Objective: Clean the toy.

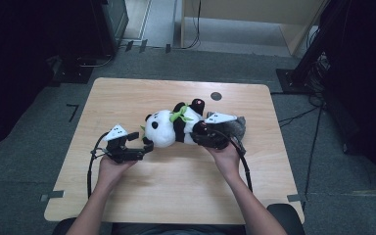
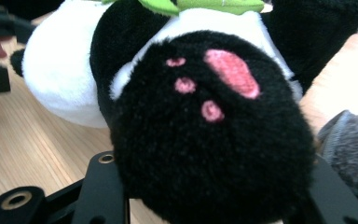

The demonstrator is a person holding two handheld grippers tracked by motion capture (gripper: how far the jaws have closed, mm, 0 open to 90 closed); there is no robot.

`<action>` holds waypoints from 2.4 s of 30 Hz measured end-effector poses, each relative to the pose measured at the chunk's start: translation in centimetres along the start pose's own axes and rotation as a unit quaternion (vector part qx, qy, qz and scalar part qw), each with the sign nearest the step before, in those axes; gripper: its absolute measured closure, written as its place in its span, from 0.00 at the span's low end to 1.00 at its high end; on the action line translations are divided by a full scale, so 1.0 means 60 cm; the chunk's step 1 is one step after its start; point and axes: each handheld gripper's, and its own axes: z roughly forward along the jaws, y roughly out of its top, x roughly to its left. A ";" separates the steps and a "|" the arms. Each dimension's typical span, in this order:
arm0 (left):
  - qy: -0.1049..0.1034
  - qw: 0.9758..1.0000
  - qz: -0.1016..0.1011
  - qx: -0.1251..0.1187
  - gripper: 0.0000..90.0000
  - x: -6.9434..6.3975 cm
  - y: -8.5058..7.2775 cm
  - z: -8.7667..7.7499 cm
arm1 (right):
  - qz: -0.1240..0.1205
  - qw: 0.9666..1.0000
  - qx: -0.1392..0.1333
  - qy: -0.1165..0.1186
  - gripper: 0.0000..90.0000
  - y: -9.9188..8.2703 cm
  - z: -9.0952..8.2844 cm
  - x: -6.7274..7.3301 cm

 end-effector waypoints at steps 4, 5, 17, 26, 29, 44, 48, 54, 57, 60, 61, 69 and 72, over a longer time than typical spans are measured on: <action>-0.004 1.000 0.017 -0.013 0.14 -0.011 0.001 0.002 | 0.010 1.000 -0.009 0.008 0.58 0.010 -0.016 0.001; -0.005 1.000 0.023 -0.018 0.14 -0.014 0.002 0.003 | 0.010 1.000 -0.008 0.016 0.58 0.012 -0.017 0.002; 0.057 0.998 0.040 -0.014 0.05 -0.030 0.012 0.033 | -0.004 0.996 0.016 0.082 0.58 0.024 -0.021 0.052; 0.060 0.998 0.009 -0.016 0.46 -0.041 0.028 0.011 | -0.038 0.997 -0.020 0.059 0.35 0.018 -0.023 0.048; 0.050 0.999 -0.008 -0.020 0.48 -0.031 0.035 -0.001 | -0.048 0.994 -0.055 0.086 0.29 0.012 -0.031 0.036; 0.005 0.998 -0.057 0.040 0.45 -0.040 0.049 -0.022 | -0.145 0.986 -0.072 0.034 0.00 -0.024 -0.008 0.063; -0.018 0.993 -0.104 0.057 0.44 -0.037 0.049 -0.019 | -0.122 0.988 -0.089 0.035 0.00 -0.028 -0.006 0.062; 0.010 0.994 -0.077 0.072 0.40 -0.060 0.050 -0.008 | -0.115 0.992 -0.051 0.028 0.25 -0.034 0.002 0.056; 0.001 0.995 -0.078 0.054 0.32 -0.052 0.049 -0.005 | -0.083 0.994 -0.049 0.042 0.41 -0.029 -0.006 0.048; -0.012 0.998 -0.052 0.029 0.16 -0.036 0.042 0.001 | -0.069 0.996 -0.047 0.033 0.42 -0.022 -0.012 0.045; -0.015 0.999 -0.044 0.019 0.14 -0.031 0.038 0.002 | -0.059 0.997 -0.048 0.033 0.43 -0.021 -0.013 0.042; 0.006 1.000 0.001 0.012 0.15 -0.018 0.024 -0.010 | 0.028 0.998 -0.051 0.035 0.45 -0.019 -0.036 -0.009; -0.008 1.000 0.011 -0.004 0.17 -0.018 0.021 -0.011 | 0.056 0.995 -0.058 0.051 0.44 -0.017 -0.051 -0.026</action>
